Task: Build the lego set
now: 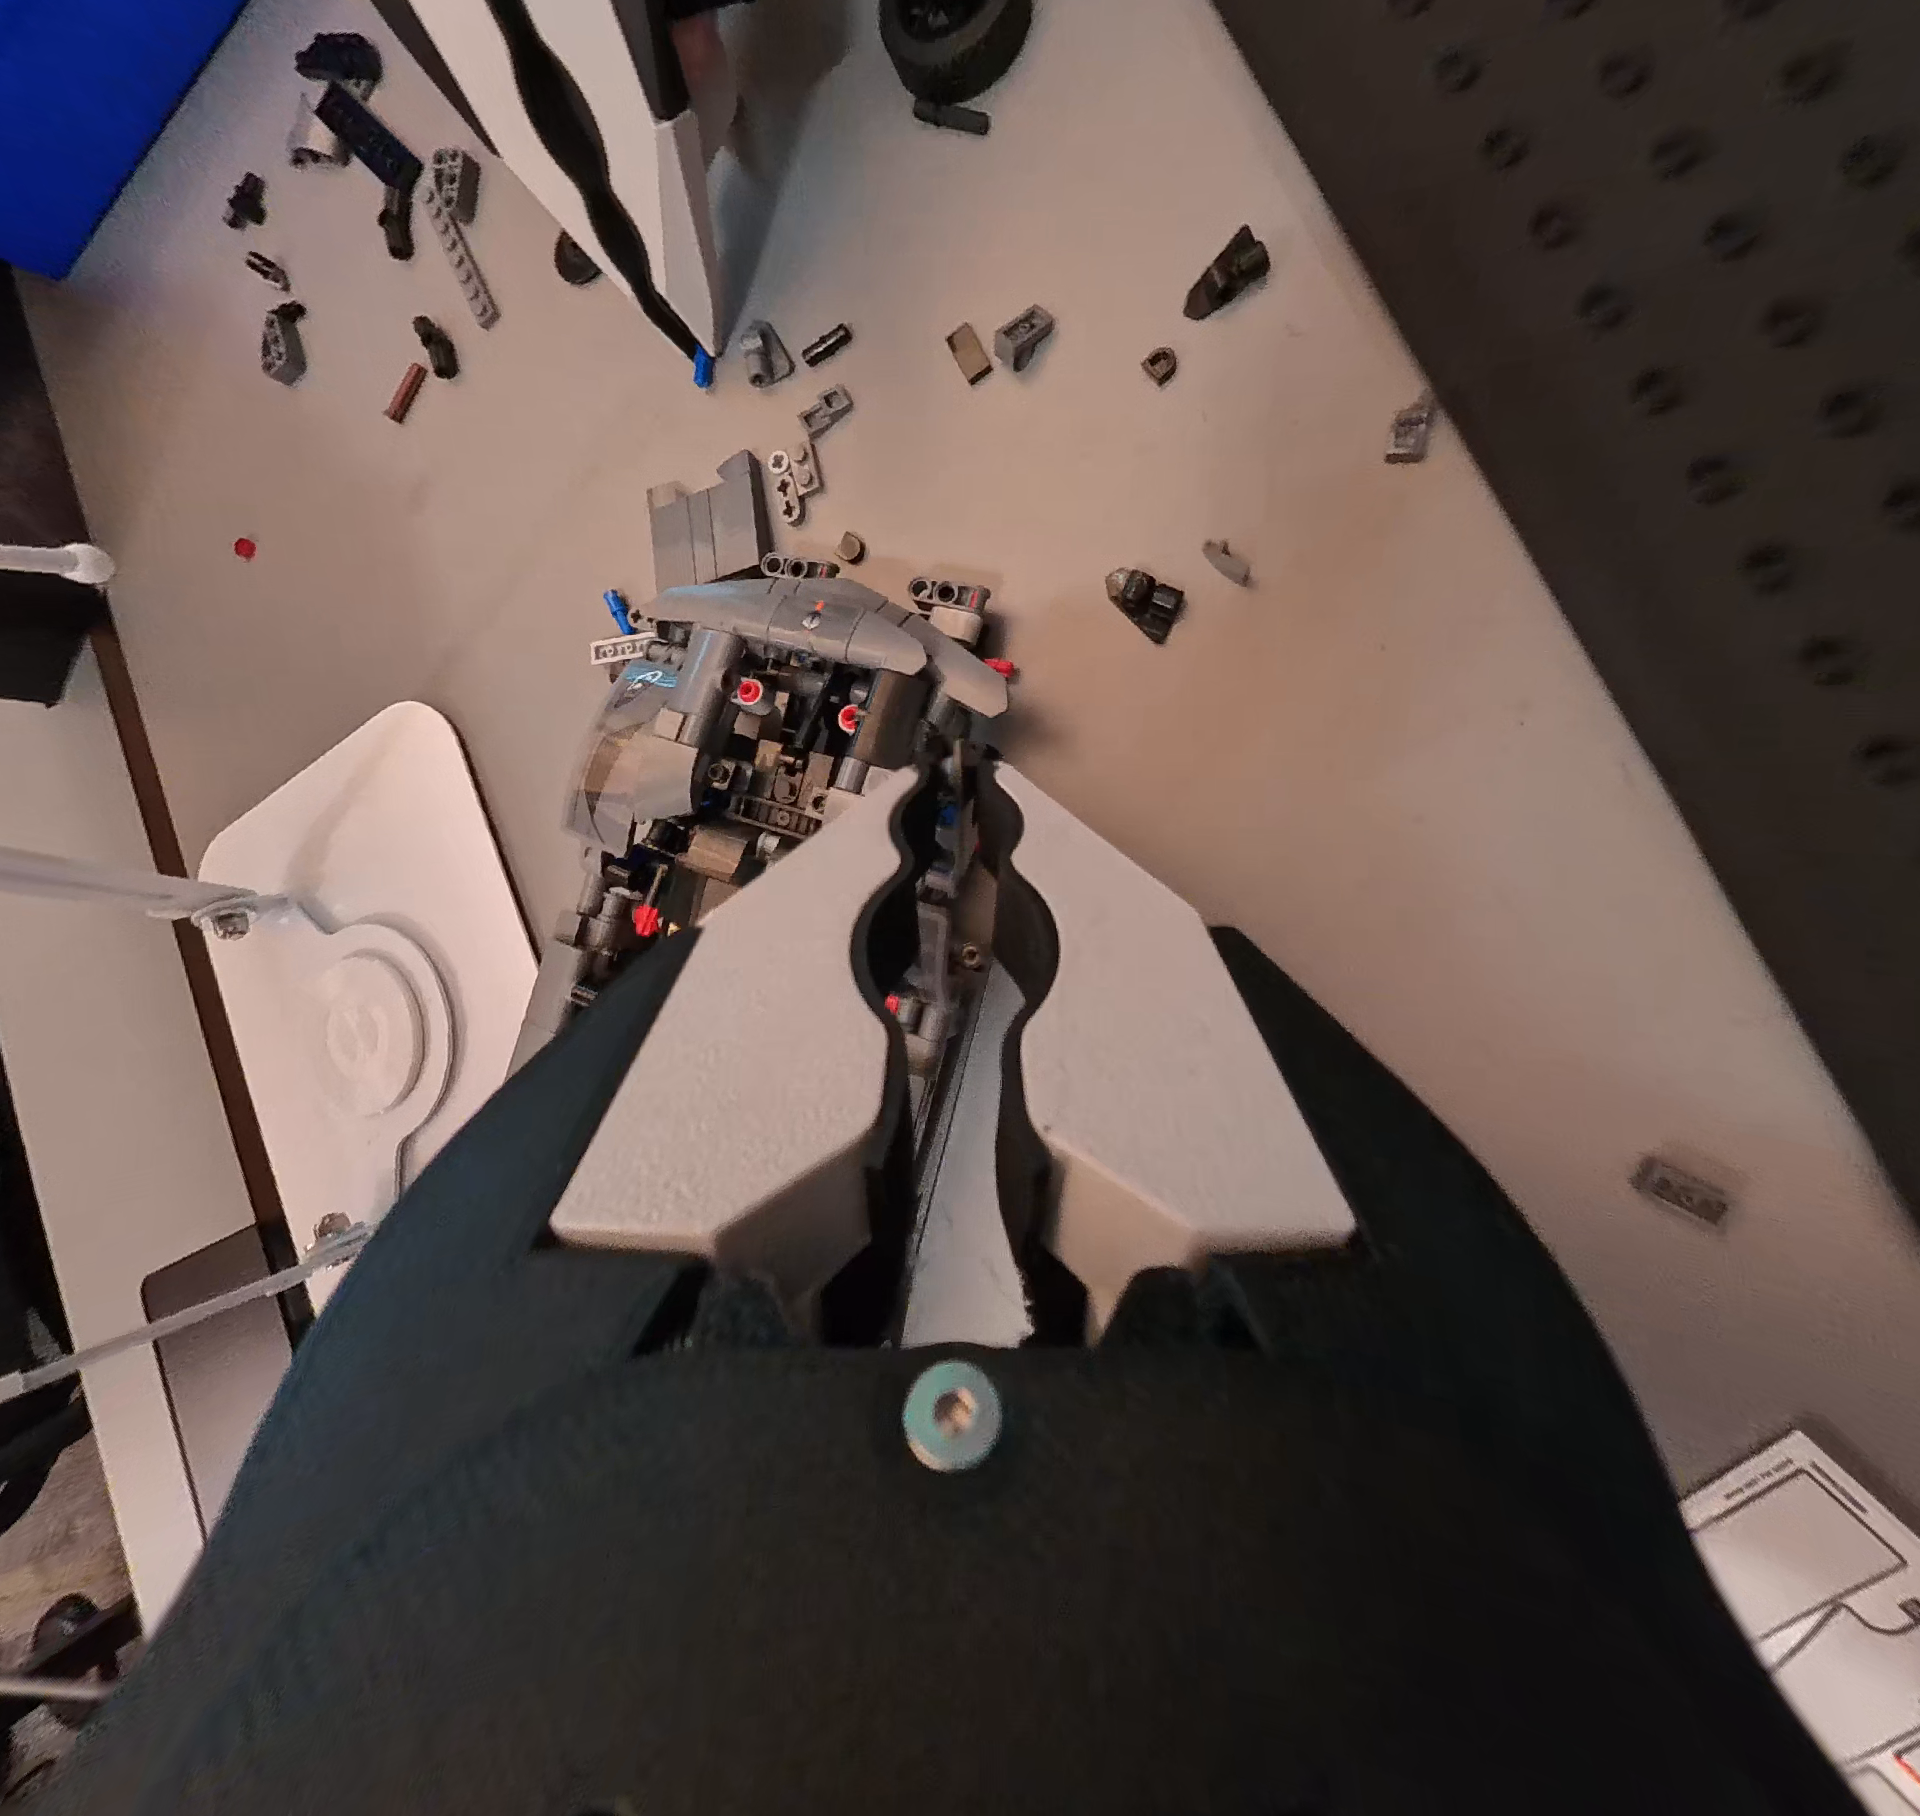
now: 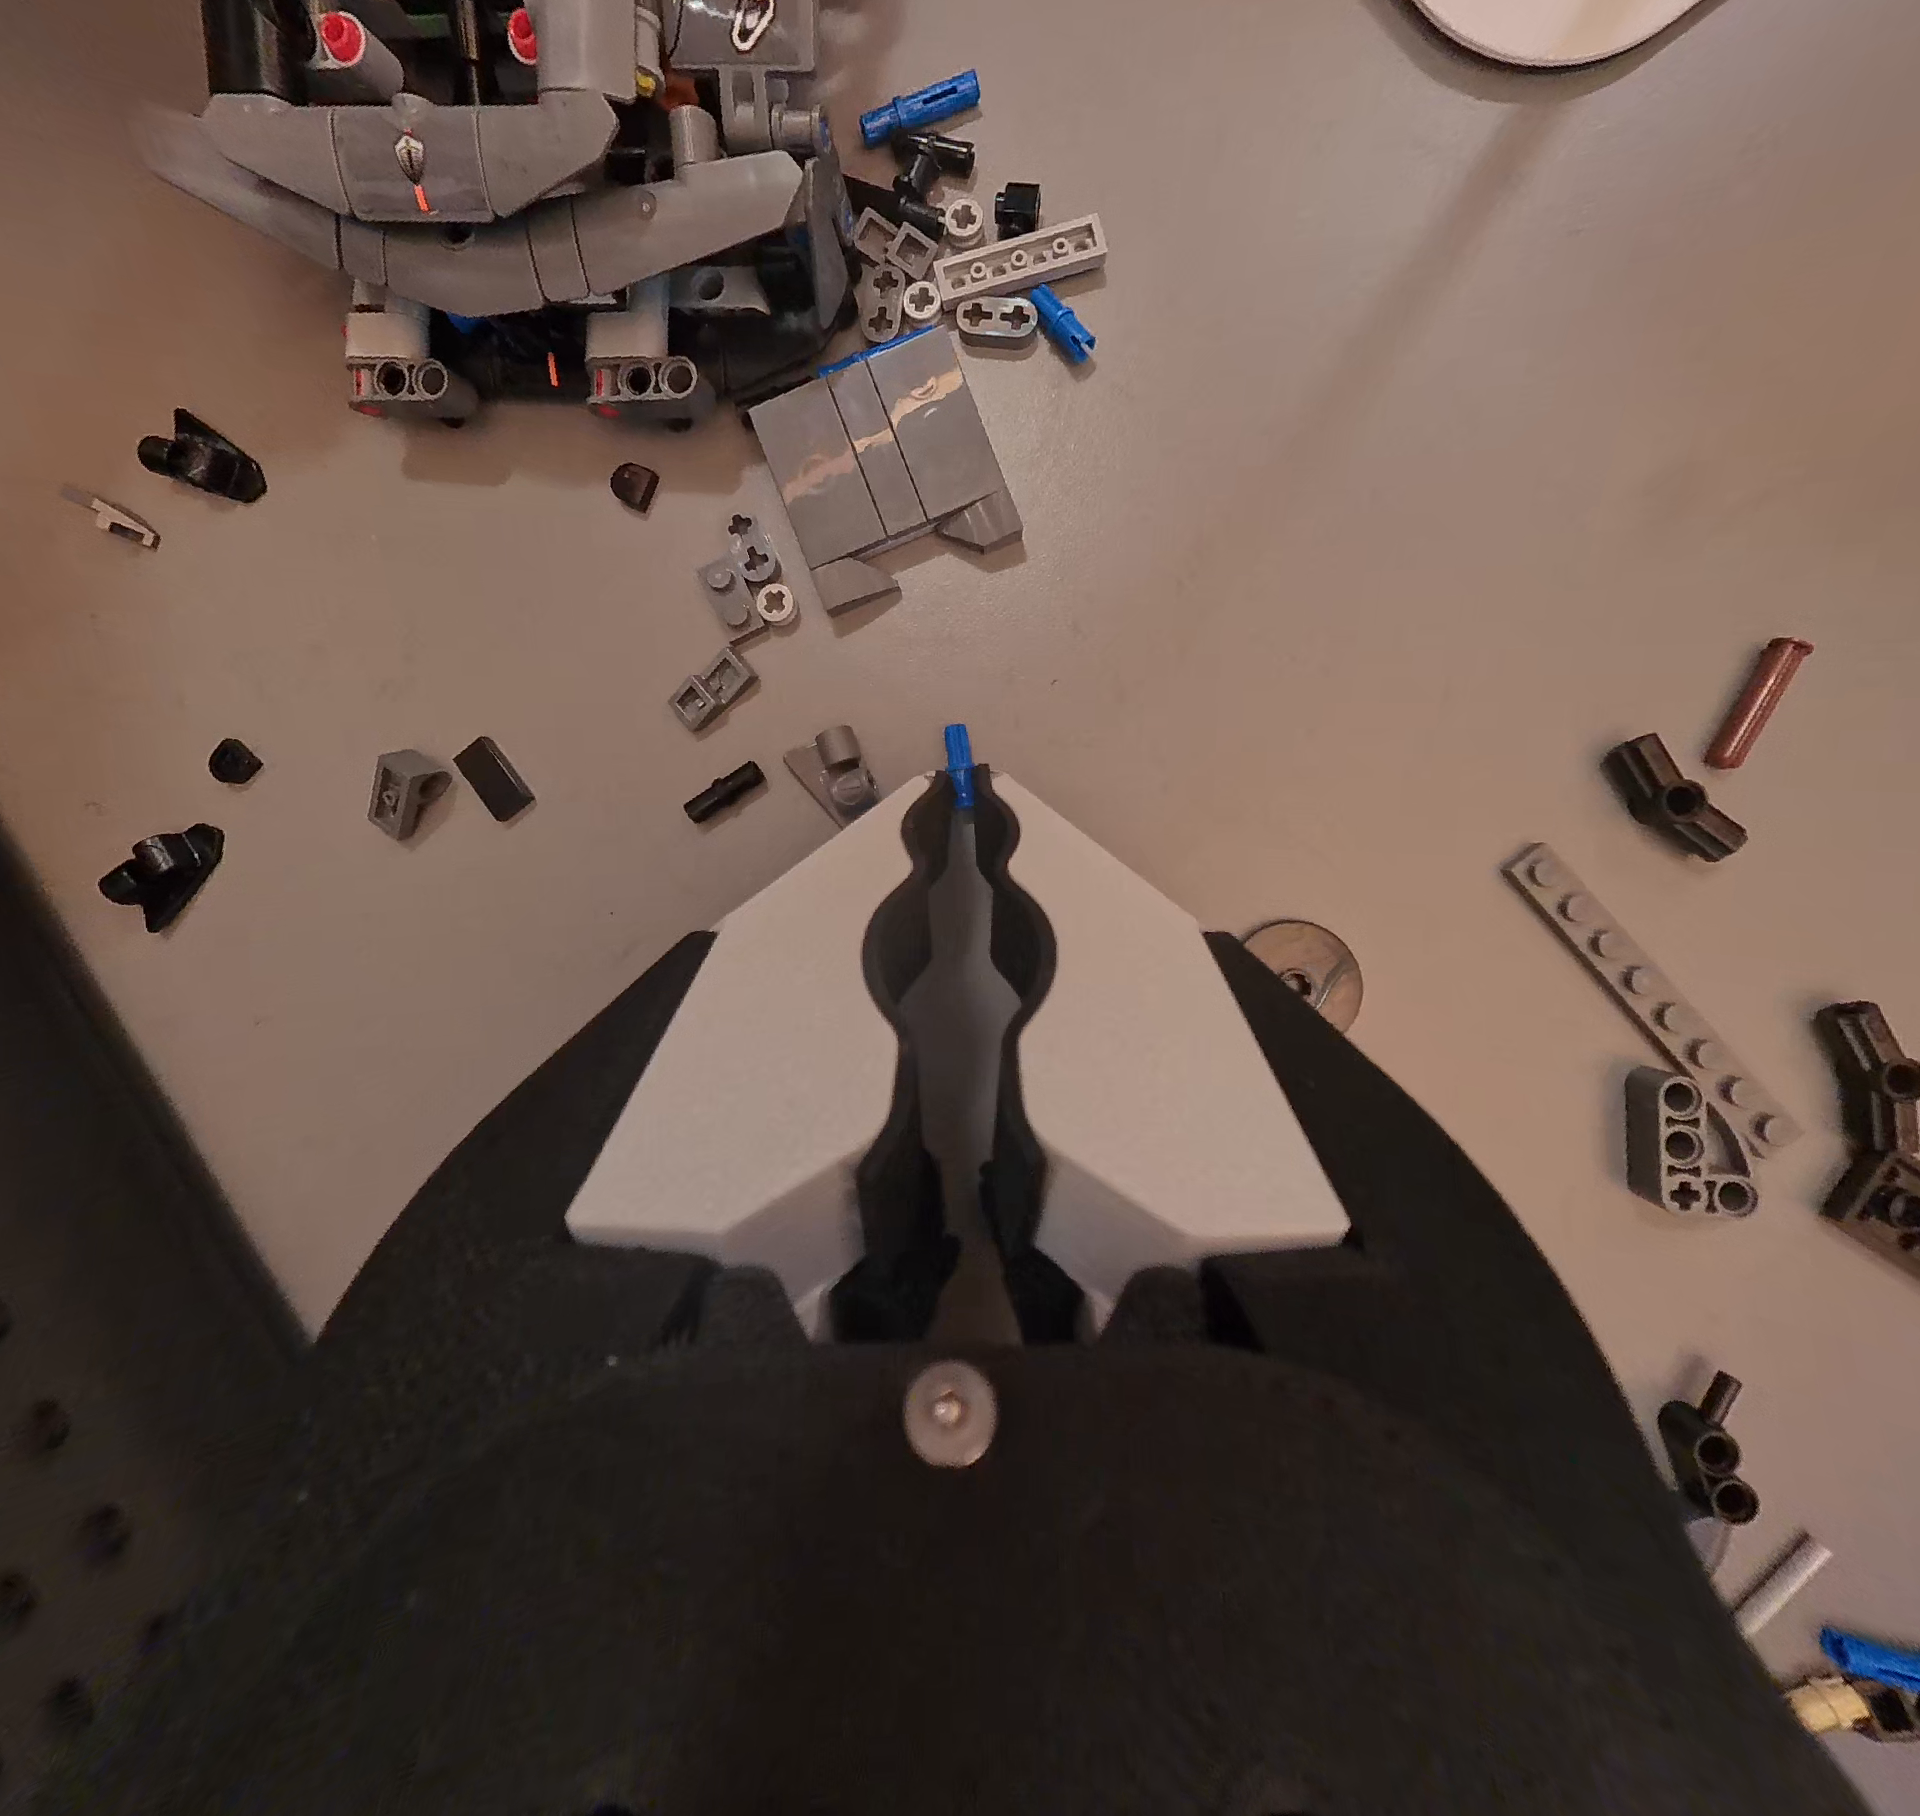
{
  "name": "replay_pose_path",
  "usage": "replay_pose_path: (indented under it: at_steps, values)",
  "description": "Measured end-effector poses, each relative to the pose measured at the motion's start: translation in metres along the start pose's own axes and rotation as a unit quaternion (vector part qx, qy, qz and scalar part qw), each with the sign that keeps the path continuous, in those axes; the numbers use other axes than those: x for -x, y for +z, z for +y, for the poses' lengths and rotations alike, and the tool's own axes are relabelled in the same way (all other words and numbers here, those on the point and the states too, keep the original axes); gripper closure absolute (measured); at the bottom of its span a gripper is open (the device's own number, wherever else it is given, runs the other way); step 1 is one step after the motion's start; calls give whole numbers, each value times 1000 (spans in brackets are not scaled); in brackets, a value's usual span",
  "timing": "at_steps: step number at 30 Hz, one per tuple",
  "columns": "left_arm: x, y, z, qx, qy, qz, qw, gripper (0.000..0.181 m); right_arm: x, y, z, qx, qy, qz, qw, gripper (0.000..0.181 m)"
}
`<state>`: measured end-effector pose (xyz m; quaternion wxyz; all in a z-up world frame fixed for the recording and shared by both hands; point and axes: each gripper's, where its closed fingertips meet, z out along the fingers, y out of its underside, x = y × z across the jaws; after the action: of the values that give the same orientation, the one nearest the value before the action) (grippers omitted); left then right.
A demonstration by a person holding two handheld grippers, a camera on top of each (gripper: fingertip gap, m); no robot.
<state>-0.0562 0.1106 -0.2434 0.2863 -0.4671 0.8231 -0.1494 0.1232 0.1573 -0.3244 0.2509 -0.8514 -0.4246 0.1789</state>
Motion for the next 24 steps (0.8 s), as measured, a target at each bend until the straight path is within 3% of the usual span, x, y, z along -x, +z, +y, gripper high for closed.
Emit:
replay_pose_path:
  at_steps: [5, 13, 20, 24]
  values:
    - [-7, 2, 0, 4, 11, 29, 1000, 177, 0, 0, 0, -2, 5, -6, 1000, 180]
    - [1, 4, -4, -5, 3, 4, 1000, 177, 3, -4, -7, -22, 7, -11, 1000, 180]
    - [14, 17, -13, -14, -20, -23, 999, 178, 32, -31, -43, -111, 9, -54, 992, 180]
    - [23, 26, -19, -23, -42, -38, 998, 178, 64, -30, -67, -145, -4, -70, 987, 180]
